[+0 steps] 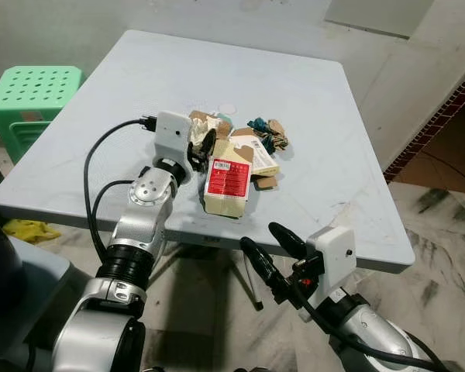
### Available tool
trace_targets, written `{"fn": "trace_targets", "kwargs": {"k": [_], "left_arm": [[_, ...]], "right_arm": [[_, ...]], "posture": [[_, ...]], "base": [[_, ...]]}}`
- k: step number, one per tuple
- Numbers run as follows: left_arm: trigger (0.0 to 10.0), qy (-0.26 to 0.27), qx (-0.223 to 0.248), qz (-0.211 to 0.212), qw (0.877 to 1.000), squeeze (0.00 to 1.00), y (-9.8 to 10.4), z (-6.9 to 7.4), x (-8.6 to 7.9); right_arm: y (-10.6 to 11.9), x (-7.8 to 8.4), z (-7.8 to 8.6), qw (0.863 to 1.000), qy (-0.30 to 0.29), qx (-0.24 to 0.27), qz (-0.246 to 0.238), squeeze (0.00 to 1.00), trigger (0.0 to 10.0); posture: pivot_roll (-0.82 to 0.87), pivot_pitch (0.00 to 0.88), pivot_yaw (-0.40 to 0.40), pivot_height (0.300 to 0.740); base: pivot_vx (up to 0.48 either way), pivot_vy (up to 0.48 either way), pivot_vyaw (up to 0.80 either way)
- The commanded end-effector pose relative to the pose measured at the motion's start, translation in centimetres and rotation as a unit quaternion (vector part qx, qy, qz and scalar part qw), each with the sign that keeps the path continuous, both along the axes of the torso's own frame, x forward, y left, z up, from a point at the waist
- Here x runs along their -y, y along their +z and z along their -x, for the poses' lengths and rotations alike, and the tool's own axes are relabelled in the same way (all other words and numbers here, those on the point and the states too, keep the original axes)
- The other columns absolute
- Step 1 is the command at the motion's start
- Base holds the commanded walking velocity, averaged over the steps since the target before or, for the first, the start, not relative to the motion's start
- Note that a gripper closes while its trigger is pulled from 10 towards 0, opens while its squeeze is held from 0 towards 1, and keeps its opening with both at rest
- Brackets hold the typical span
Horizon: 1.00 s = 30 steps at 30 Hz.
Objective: Picking trash to rubbish bin
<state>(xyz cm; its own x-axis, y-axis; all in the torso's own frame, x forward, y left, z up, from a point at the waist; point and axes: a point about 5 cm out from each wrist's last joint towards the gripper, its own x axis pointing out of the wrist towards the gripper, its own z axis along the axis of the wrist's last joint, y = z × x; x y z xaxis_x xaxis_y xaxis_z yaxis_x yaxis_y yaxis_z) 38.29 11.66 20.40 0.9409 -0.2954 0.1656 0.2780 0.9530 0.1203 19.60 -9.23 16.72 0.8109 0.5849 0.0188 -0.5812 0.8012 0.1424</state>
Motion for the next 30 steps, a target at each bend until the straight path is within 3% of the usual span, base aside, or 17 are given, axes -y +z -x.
{"fn": "trace_targets", "kwargs": {"k": [1,7,9,15,30], "left_arm": [[10.0,0.009,0.014,0.001,1.000,0.00,0.6,0.1,-0.2],[10.0,0.046,0.015,0.004,0.999,0.00,0.4,0.3,-1.6],[10.0,0.058,0.005,0.027,0.998,0.00,0.3,0.4,-2.1],[10.0,0.083,-0.027,0.042,0.995,0.00,-1.0,0.4,-3.0],[10.0,0.116,-0.083,0.062,0.988,0.00,-3.1,0.1,-3.3]], "right_arm": [[-0.3,0.2,0.1,1.000,-0.003,-0.005,0.005,0.00,10.0],[-0.3,0.2,0.2,1.000,-0.003,-0.006,0.006,0.00,10.0],[-0.3,0.3,0.2,1.000,-0.002,-0.006,0.006,0.00,10.0],[-0.2,0.4,0.3,1.000,-0.001,-0.007,0.007,0.00,10.0],[0.1,0.9,1.1,1.000,-0.006,-0.014,0.015,0.00,10.0]], "posture": [[-0.18,0.107,-0.126,0.740],[-0.17,0.112,-0.131,0.740],[-0.17,0.114,-0.135,0.740],[-0.18,0.125,-0.145,0.740],[-0.22,0.156,-0.169,0.740]], "base": [[0.000,0.000,0.00],[0.000,0.000,0.00],[0.000,0.000,0.00],[0.000,0.000,0.00],[0.000,0.000,0.00]]}}
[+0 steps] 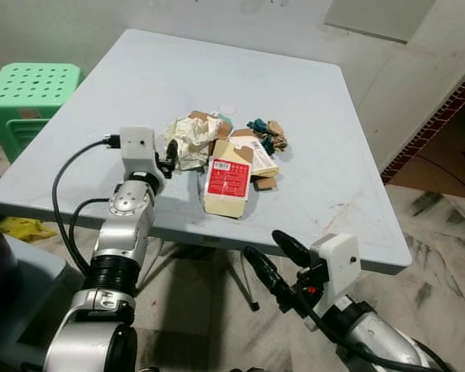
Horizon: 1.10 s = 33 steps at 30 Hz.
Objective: Picking trash to rubbish bin
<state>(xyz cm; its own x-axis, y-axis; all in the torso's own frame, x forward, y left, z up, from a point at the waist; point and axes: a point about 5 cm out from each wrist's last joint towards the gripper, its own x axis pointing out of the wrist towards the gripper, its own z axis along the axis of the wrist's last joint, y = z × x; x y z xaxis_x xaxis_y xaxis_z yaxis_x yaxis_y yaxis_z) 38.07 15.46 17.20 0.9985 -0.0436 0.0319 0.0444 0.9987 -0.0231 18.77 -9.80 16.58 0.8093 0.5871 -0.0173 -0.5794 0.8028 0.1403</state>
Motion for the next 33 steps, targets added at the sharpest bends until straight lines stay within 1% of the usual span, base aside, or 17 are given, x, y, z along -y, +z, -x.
{"fn": "trace_targets", "kwargs": {"k": [1,5,9,13,19,20,21,22,29,33], "left_arm": [[10.0,-0.006,-0.004,0.005,1.000,0.00,0.0,-0.1,0.5],[10.0,-0.005,-0.018,0.013,1.000,0.00,-0.4,-0.4,0.6],[10.0,-0.009,-0.022,0.016,1.000,0.00,-0.5,-0.5,0.7],[10.0,-0.029,-0.054,0.025,0.998,0.00,-1.3,-1.0,1.4],[10.0,-0.043,-0.077,0.017,0.996,0.00,-1.7,-1.4,1.9],[7.3,-0.046,-0.078,0.015,0.996,0.00,-1.7,-1.4,2.0],[7.3,-0.048,-0.078,0.015,0.996,0.00,-1.7,-1.5,2.0],[0.0,-0.053,-0.082,0.014,0.995,0.00,-1.6,-1.7,2.0],[0.0,-0.066,-0.090,0.007,0.994,0.00,-1.6,-1.8,2.2],[0.0,-0.066,-0.092,0.008,0.994,0.00,-1.8,-1.8,1.9]], "right_arm": [[0.3,0.4,0.3,1.000,-0.007,0.000,0.004,0.00,10.0],[0.5,0.5,0.5,1.000,-0.009,-0.002,0.006,0.00,10.0],[0.6,0.5,0.7,1.000,-0.010,-0.003,0.006,0.00,10.0],[0.6,0.5,0.7,1.000,-0.016,-0.006,0.006,0.00,10.0],[0.7,0.5,1.0,1.000,-0.020,-0.010,0.006,0.00,10.0],[0.7,0.5,1.0,1.000,-0.021,-0.011,0.006,0.00,10.0],[0.7,0.4,1.1,1.000,-0.022,-0.012,0.006,0.00,10.0],[0.7,0.4,1.2,1.000,-0.024,-0.015,0.007,0.00,10.0],[0.6,0.5,1.4,0.999,-0.028,-0.020,0.009,0.00,10.0],[0.6,0.4,1.2,0.999,-0.028,-0.020,0.009,0.00,10.0]], "posture": [[-0.22,0.159,-0.171,0.740],[-0.23,0.167,-0.177,0.740],[-0.23,0.171,-0.179,0.740],[-0.24,0.183,-0.177,0.740],[-0.25,0.197,-0.176,0.740],[-0.25,0.201,-0.176,0.740],[-0.25,0.201,-0.176,0.740],[-0.25,0.209,-0.175,0.740],[-0.25,0.216,-0.175,0.740],[-0.24,0.217,-0.176,0.740]], "base": [[0.000,0.000,0.00],[0.000,0.000,0.00],[0.000,0.000,0.00],[0.000,0.000,0.00],[0.000,0.000,0.00],[0.000,0.000,0.00],[0.000,0.000,0.00],[0.000,0.000,0.00],[0.000,0.000,0.00],[0.000,0.000,0.00]]}}
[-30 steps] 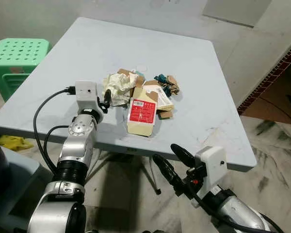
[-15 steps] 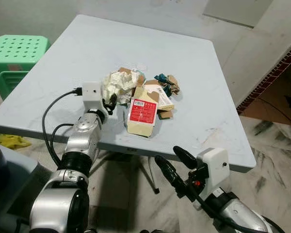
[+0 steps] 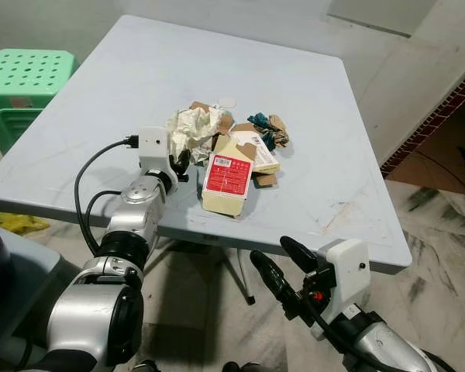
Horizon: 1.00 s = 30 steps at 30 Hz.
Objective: Picking trash to rubbish bin
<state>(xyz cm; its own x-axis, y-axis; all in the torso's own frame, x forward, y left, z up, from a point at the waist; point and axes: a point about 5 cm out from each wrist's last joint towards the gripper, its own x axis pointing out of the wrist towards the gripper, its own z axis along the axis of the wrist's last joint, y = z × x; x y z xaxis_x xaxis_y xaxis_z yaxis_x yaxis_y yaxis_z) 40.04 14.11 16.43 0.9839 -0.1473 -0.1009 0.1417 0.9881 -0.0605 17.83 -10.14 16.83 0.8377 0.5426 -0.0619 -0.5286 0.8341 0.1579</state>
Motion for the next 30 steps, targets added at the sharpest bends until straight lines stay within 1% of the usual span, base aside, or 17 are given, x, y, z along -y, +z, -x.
{"fn": "trace_targets", "kwargs": {"k": [1,10,16,20,26,27,30], "left_arm": [[0.0,-0.015,-0.024,-0.005,1.000,0.00,-1.0,0.2,0.5],[0.0,-0.014,-0.023,-0.005,1.000,0.00,-0.8,0.1,0.2],[0.0,-0.016,-0.014,-0.003,1.000,0.00,-0.6,0.1,0.2],[0.0,-0.019,-0.008,0.002,1.000,0.00,-0.7,0.3,0.1],[0.0,-0.029,-0.015,0.006,0.999,0.00,-1.8,1.1,0.6],[0.0,-0.030,-0.016,0.007,0.999,0.00,-2.1,1.4,0.6],[0.0,-0.033,-0.014,0.007,0.999,0.00,-2.3,1.8,0.7]], "right_arm": [[0.3,0.0,0.2,1.000,-0.001,0.003,0.003,0.00,10.0],[0.3,-0.1,-0.1,1.000,0.002,0.003,0.003,0.00,10.0],[0.1,-0.1,-0.3,1.000,0.004,0.004,0.004,0.00,10.0],[0.0,-0.2,-0.8,1.000,0.010,0.010,0.003,0.00,10.0],[0.1,-0.3,-2.3,1.000,0.016,0.025,0.000,0.00,10.0],[0.1,-0.3,-2.8,0.999,0.019,0.030,0.000,0.00,10.0],[0.2,-0.5,-3.6,0.999,0.027,0.038,0.000,0.00,10.0]], "posture": [[-0.24,0.217,-0.176,0.740],[-0.23,0.214,-0.181,0.740],[-0.21,0.195,-0.177,0.740],[-0.19,0.173,-0.173,0.740],[-0.14,0.134,-0.171,0.740],[-0.12,0.119,-0.172,0.740],[-0.10,0.101,-0.172,0.740]], "base": [[0.000,0.000,0.00],[0.000,0.000,0.00],[0.000,0.000,0.00],[0.000,0.000,0.00],[0.000,0.000,0.00],[0.000,0.000,0.00],[0.000,0.000,0.00]]}}
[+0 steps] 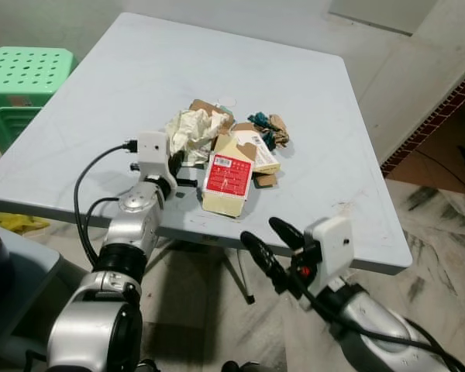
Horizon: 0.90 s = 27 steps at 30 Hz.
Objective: Picking trash to rubbish bin
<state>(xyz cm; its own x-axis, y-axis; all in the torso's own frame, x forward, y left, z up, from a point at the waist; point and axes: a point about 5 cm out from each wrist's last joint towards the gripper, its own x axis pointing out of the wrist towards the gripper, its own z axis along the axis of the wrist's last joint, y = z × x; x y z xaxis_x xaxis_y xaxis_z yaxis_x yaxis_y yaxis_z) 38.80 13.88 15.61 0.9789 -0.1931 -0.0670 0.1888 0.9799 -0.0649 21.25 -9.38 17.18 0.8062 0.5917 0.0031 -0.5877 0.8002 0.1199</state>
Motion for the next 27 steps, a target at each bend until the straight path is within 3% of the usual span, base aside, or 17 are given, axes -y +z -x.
{"fn": "trace_targets", "kwargs": {"k": [1,7,12,21,22,23,27], "left_arm": [[0.0,-0.010,-0.030,0.001,0.999,0.00,-1.5,0.7,0.5],[0.0,0.002,-0.024,0.007,1.000,0.00,-1.4,1.0,0.0],[0.0,0.009,0.011,0.008,1.000,0.00,-0.3,1.7,-0.5],[0.0,0.024,0.048,0.013,0.998,0.00,1.6,3.5,-1.4],[2.1,0.024,0.048,0.011,0.998,0.00,1.6,3.6,-1.4],[10.0,0.032,0.046,0.012,0.998,0.00,1.8,3.8,-1.5],[10.0,0.048,0.043,0.032,0.997,0.00,1.9,3.9,-1.6]], "right_arm": [[-0.2,0.3,-0.4,1.000,-0.001,0.003,0.002,0.00,10.0],[-0.2,0.2,-1.7,1.000,0.003,0.014,-0.001,0.00,10.0],[-0.4,0.5,-2.8,1.000,-0.007,0.027,-0.009,0.00,10.0],[-1.2,2.4,-5.2,0.997,-0.057,0.044,-0.017,0.00,10.0],[-1.3,2.5,-5.4,0.997,-0.059,0.045,-0.019,0.00,10.0],[-1.3,2.7,-5.7,0.997,-0.059,0.045,-0.031,0.00,10.0],[-1.4,2.8,-5.9,0.997,-0.057,0.048,-0.032,0.00,10.0]], "posture": [[-0.09,0.095,-0.172,0.740],[-0.05,0.055,-0.172,0.740],[-0.01,0.023,-0.171,0.740],[0.03,0.000,-0.163,0.740],[0.03,0.000,-0.163,0.740],[0.04,0.000,-0.162,0.740],[0.04,0.000,-0.162,0.740]], "base": [[0.000,0.000,0.00],[0.000,0.000,0.00],[0.000,0.000,0.00],[0.000,0.000,0.00],[0.000,0.000,0.00],[0.000,0.000,0.00],[0.000,0.000,0.00]]}}
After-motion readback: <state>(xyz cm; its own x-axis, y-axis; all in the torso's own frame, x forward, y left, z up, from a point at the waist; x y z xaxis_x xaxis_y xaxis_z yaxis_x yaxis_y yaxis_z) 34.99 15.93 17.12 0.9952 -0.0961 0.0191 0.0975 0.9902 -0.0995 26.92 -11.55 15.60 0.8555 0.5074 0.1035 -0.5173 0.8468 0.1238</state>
